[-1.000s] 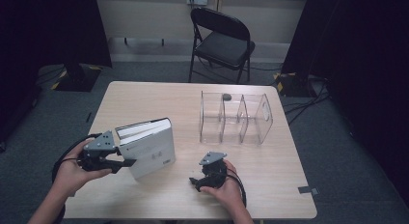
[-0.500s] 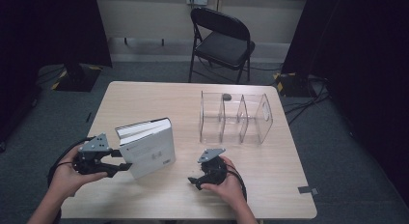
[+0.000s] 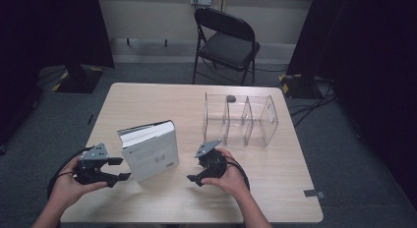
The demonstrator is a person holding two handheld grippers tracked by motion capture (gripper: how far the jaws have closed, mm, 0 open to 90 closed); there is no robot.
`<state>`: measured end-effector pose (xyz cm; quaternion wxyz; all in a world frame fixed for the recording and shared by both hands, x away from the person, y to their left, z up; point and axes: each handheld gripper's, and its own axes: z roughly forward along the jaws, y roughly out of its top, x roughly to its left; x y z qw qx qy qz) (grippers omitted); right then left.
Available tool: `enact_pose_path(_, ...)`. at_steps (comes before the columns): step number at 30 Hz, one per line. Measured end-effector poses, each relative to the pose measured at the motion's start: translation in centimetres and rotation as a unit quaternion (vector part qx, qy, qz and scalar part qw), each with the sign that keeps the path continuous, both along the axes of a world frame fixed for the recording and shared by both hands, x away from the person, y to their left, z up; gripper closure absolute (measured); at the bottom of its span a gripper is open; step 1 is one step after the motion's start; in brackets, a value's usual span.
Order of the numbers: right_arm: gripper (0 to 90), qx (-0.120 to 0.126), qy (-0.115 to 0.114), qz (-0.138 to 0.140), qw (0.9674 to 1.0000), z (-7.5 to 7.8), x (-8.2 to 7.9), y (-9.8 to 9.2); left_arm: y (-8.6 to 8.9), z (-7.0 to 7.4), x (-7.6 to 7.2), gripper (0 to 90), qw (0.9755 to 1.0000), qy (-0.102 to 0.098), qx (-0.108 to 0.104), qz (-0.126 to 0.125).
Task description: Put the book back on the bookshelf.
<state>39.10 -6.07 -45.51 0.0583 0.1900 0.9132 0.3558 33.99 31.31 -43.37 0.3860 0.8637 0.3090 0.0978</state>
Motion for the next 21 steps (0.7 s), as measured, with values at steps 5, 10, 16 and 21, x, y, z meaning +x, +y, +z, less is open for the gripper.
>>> enact_pose_path(5, 16.3, -0.012, 0.006, 0.011, 0.9999, 1.0, 0.6, 0.3, 0.2, -1.1, 0.1, 29.1, 0.9999, 0.009, -0.002, 0.012)
enact_pose_path(10, 16.3, -0.014, 0.002, 0.018, 0.9997, 1.9, 1.0, 0.5, 0.1, -2.3, 0.3, 25.8, 0.9996, 0.019, 0.017, 0.009)
enact_pose_path(16, 16.3, -0.014, -0.004, 0.026, 0.9996, 3.2, 1.8, 0.7, 0.1, -3.3, 0.4, 24.3, 0.9993, 0.025, 0.019, 0.018)
enact_pose_path(21, 16.3, -0.013, -0.013, 0.031, 0.9994, 4.9, 2.4, 1.0, 0.1, -4.1, 0.4, 22.9, 0.9989, 0.029, 0.033, 0.014)
